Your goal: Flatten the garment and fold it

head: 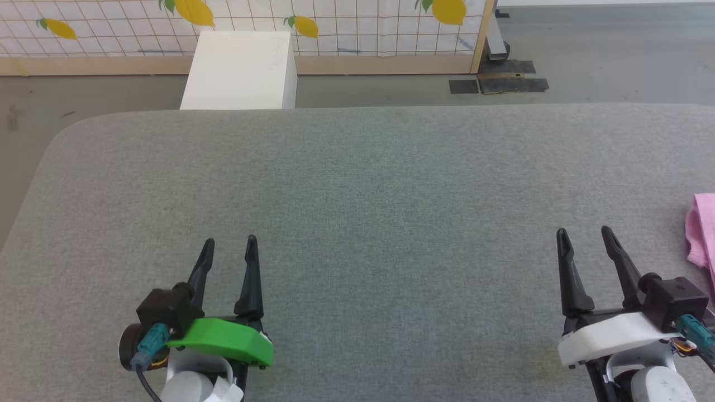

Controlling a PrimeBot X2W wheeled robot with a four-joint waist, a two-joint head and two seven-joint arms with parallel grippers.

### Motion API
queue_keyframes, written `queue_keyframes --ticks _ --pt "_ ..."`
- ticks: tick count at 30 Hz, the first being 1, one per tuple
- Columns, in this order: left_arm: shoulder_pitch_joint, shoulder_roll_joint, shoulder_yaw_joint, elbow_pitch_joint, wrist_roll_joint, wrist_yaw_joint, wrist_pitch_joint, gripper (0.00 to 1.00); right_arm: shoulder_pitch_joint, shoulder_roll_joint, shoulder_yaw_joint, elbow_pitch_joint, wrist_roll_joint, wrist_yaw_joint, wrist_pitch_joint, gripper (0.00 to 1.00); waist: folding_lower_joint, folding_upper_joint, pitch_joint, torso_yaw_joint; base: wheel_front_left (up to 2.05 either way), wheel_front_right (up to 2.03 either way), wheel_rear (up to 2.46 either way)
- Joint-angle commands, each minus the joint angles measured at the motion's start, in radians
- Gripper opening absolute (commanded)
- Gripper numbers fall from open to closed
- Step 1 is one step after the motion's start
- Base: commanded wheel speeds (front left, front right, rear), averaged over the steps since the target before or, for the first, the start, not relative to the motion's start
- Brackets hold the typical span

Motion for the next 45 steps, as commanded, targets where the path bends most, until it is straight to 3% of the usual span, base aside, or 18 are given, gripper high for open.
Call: queue_keyframes --ticks 1,13,14,45 --pt "0.017 -0.004 0.005 -0.004 0.007 0.005 -0.004 1.00 0.010 0.003 0.005 -0.006 -0.005 -0.002 0.004 1.00 0.0001 0.0000 0.000 0.001 0.00 0.00 0.00" --pt "0.019 -0.005 0.001 -0.001 0.000 0.008 -0.004 1.00 0.012 0.005 0.013 -0.006 0.008 -0.002 0.006 1.00 0.0001 0.0000 0.003 0.002 0.00 0.00 0.00" --pt "0.005 -0.001 0.002 -0.001 -0.002 0.004 0.000 0.00 0.000 0.002 0.012 -0.003 0.004 0.000 0.007 0.00 0.0001 0.0000 0.003 0.002 0.00 0.00 0.00" --pt "0.018 -0.002 0.018 -0.027 0.045 0.011 0.044 0.00 0.007 0.002 0.020 -0.018 -0.019 0.000 0.039 0.00 0.0001 0.0000 -0.011 0.024 0.00 0.00 0.00"
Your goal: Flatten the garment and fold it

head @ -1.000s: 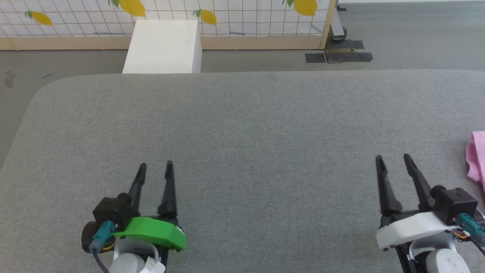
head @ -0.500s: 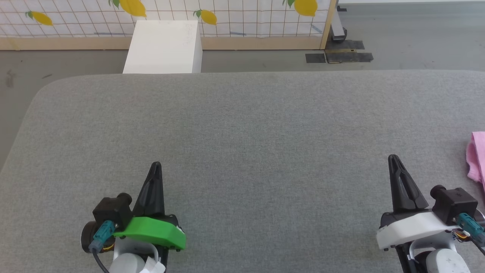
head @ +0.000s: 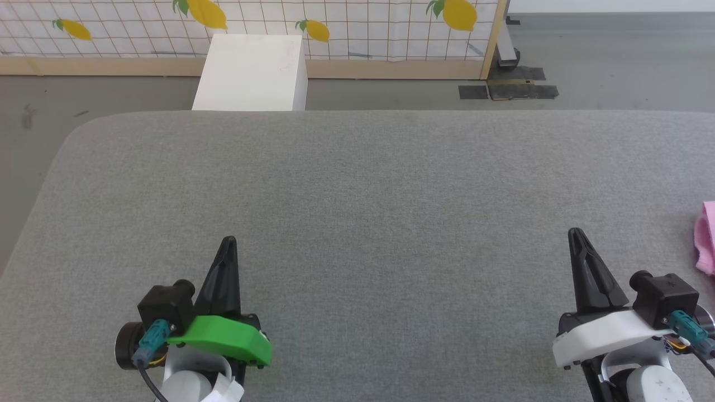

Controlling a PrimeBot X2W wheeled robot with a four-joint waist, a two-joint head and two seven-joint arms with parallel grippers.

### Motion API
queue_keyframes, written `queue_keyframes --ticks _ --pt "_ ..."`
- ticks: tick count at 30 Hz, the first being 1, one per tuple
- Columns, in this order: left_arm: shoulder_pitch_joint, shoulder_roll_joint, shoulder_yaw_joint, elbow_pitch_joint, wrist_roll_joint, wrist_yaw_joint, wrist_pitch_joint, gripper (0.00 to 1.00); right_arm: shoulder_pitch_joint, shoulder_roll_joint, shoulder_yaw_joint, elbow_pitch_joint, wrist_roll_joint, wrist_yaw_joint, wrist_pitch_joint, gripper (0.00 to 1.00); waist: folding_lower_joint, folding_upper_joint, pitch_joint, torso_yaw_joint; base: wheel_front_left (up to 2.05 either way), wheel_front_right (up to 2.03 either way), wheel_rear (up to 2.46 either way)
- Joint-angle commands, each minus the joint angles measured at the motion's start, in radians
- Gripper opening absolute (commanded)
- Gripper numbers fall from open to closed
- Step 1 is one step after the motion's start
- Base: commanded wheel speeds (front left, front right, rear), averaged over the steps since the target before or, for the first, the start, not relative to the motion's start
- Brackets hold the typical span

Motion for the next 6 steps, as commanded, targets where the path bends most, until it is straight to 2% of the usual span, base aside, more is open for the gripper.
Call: queue_keyframes --ticks 1,6 --pt "0.013 -0.001 0.005 -0.006 0.011 0.005 0.008 0.00 0.007 0.001 0.002 -0.008 -0.013 0.000 0.006 0.00 0.0000 0.0000 -0.001 0.002 0.00 0.00 0.00" --pt "0.016 -0.001 0.008 -0.012 0.021 0.007 0.017 0.00 0.008 0.001 0.004 -0.012 -0.018 0.000 0.013 0.00 0.0000 0.0000 -0.004 0.006 0.00 0.00 0.00"
